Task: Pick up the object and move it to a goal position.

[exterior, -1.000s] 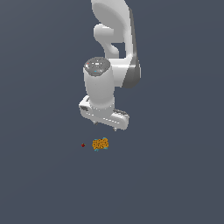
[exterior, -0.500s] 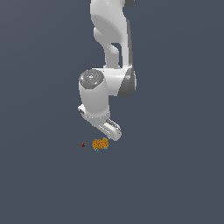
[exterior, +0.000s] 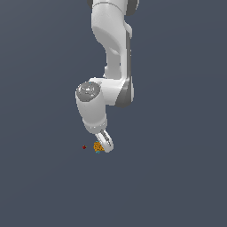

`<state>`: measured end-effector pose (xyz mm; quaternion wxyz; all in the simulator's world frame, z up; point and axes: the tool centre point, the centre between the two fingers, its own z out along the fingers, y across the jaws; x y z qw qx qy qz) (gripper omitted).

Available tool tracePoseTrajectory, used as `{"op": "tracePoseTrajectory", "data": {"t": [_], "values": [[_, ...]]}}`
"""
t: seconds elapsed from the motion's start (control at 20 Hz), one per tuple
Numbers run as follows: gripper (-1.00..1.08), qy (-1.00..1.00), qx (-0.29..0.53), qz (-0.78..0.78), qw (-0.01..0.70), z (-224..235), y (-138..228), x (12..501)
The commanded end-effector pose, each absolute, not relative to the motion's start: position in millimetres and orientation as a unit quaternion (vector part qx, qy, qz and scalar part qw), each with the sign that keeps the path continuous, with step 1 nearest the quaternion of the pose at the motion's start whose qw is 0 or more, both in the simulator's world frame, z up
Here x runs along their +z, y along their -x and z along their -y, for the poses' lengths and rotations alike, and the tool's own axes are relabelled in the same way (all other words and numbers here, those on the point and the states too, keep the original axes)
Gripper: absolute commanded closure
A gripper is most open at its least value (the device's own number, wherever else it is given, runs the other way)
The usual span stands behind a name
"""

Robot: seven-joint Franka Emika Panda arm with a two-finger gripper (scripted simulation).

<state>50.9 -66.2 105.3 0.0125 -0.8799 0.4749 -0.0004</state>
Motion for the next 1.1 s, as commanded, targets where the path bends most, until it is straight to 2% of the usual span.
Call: {"op": "tracePoseTrajectory", "data": {"t": [0.0, 0.5, 1.05], "values": [[-0.92, 0.861, 0.0, -0.509, 0.011, 71, -53, 98], [-0.92, 0.793, 0.001, -0.609, 0.003, 86, -59, 74], [-0.92, 0.765, 0.0, -0.644, 0.0, 91, -61, 65]]}}
